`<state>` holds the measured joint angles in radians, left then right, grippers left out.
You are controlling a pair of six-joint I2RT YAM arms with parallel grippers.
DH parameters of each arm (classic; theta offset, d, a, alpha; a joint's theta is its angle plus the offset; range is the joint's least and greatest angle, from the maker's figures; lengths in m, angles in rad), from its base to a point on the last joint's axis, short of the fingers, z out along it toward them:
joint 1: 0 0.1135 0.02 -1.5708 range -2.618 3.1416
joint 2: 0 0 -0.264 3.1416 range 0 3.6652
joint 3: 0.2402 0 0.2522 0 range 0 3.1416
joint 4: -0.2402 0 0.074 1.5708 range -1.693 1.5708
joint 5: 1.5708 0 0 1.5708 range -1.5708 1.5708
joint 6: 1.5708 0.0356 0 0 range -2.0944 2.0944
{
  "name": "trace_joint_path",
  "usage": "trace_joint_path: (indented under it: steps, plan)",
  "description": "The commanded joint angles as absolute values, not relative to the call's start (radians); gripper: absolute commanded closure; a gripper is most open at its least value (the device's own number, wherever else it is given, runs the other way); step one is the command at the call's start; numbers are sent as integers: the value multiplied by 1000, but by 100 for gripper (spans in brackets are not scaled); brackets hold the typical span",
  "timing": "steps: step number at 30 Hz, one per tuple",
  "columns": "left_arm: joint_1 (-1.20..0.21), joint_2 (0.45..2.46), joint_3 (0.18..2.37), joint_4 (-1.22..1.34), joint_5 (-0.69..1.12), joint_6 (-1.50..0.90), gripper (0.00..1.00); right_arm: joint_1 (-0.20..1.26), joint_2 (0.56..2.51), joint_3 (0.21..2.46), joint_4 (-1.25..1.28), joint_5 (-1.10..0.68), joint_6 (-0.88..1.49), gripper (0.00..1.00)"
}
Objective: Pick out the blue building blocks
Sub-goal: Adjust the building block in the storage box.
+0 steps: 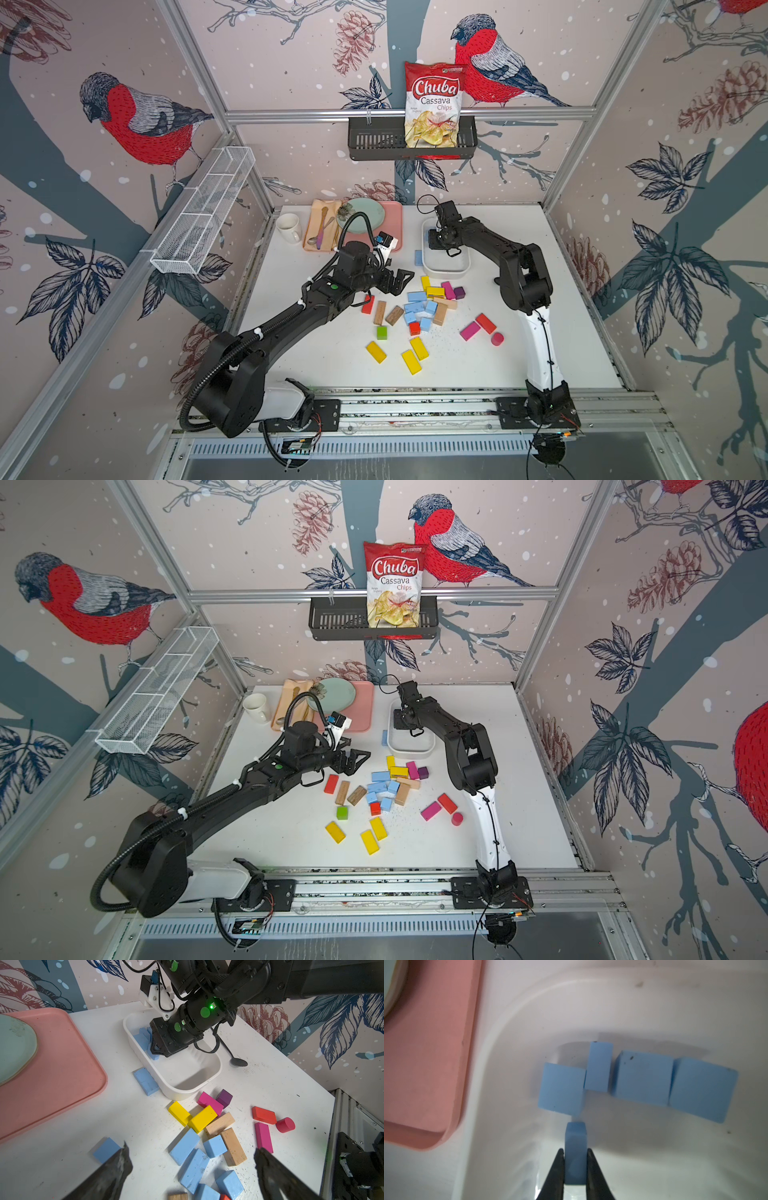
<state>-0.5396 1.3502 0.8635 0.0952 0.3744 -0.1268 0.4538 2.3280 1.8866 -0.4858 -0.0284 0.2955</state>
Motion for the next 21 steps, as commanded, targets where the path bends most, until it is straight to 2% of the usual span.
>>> trace_joint_path:
  steps: [1,8,21]
  plan:
    - [-538,1353,864,147,392,-130,4,459,2340,1904,-476,-44,354,81]
    - [-538,1353,861,147,394,-134,4,471,2374,1955,-495,-43,379,79]
    - [-538,1358,850,160,370,-147,4,470,2390,1991,-507,-61,400,67]
